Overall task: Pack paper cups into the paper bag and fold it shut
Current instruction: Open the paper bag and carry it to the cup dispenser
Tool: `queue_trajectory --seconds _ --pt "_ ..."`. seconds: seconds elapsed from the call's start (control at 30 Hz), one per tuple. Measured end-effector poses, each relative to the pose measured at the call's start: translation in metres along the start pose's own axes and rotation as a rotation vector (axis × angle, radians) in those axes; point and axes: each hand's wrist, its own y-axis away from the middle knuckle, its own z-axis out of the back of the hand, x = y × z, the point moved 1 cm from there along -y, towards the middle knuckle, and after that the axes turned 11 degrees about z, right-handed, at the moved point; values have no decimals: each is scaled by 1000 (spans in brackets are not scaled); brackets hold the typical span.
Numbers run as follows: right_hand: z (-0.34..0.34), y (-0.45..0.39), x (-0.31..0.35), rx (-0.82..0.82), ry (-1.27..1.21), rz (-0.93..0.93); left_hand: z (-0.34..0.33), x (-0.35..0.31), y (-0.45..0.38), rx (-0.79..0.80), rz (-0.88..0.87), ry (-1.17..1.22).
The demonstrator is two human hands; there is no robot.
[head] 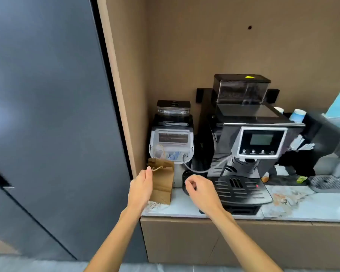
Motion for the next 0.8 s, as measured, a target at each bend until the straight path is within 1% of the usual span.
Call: queue_trajectory --seconds 0.1,0.17,0.23,0.3,0.4,0.57,0.7,0.8 --pt "-16 -47 -5 0 -78 -47 -7 -6 -46 -47 -41 -88" --pt "-28 -75 -8 -29 -133 -113 -15 -5 -76 -20 -37 -131" --pt "-40 -99 -13 -61 -133 -150 -23 -5 -103 14 -41 -141" --pt "-53 -120 -20 -56 -109 -169 -34 -4 -128 44 -7 -158" --pt "-74 -143 -31 -12 -60 -186 -53 3 -155 59 65 -265" --pt "-106 -155 -50 78 -67 -278 -75 30 -179 95 173 -310" --pt "-118 -149 -61 156 -62 -287 -79 49 -178 94 204 -251" --pt "-125 -139 -69 219 -71 -296 -83 56 -173 142 250 -250"
